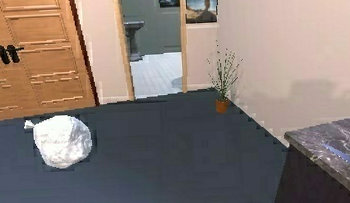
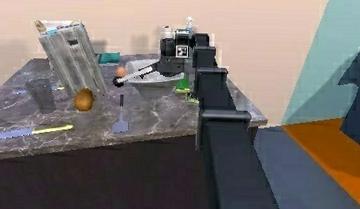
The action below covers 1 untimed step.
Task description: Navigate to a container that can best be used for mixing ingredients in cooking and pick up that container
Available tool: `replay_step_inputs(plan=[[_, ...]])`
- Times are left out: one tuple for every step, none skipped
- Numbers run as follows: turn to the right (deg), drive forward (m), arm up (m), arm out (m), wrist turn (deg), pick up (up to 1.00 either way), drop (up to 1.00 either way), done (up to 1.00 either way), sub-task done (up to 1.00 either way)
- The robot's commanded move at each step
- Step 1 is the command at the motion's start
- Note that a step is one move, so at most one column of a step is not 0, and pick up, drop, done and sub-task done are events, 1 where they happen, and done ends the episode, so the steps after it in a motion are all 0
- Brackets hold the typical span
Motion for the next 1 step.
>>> replay_step_inputs(plan=[[0.0,0.00,0.00,0.00,0.0,0.00,0.00,1.00,0.00]])
